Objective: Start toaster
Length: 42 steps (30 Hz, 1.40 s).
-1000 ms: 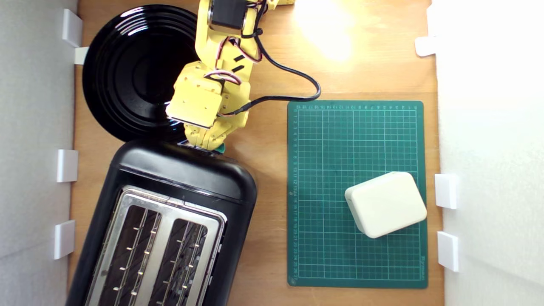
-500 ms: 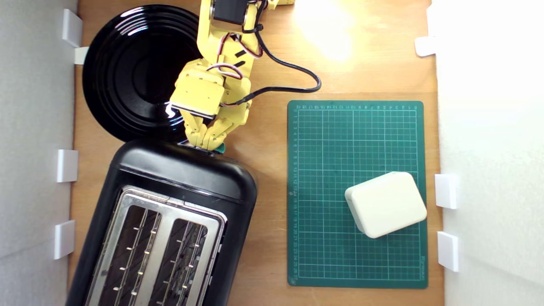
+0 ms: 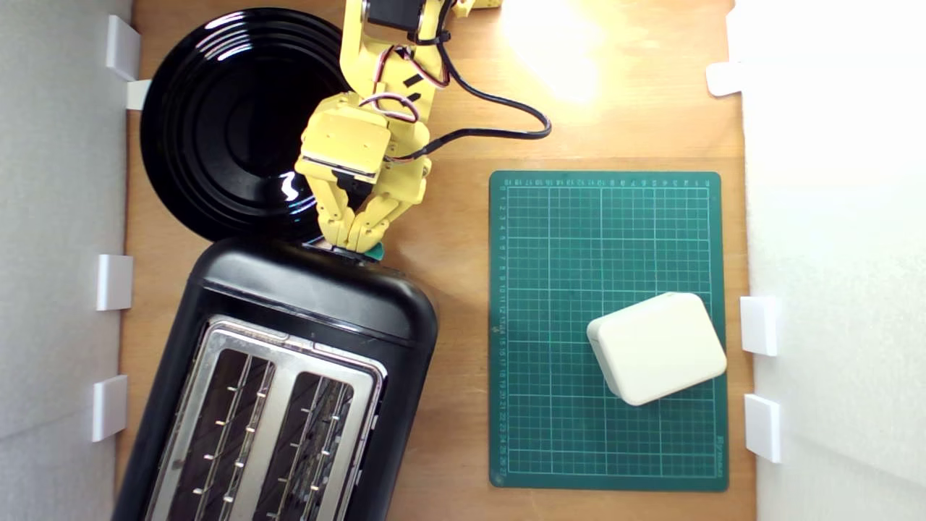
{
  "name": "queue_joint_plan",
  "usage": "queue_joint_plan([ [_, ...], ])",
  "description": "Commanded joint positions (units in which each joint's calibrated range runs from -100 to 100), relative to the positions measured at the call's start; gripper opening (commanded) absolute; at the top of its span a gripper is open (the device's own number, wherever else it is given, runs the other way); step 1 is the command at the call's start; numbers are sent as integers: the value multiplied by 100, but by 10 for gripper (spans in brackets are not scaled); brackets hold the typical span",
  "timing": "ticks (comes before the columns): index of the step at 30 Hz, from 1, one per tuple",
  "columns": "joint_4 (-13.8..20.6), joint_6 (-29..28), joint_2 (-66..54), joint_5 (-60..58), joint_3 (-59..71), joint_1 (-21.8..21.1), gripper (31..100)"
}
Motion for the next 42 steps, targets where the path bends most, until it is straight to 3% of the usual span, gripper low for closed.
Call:
queue_joint_plan([
  [1,17,40,440,97,783,-40,313],
  [19,7,4,2097,88,-416,-72,313],
  [28,7,4,2197,88,-371,-96,313],
  [42,-68,9,240,122,-153,-88,313],
])
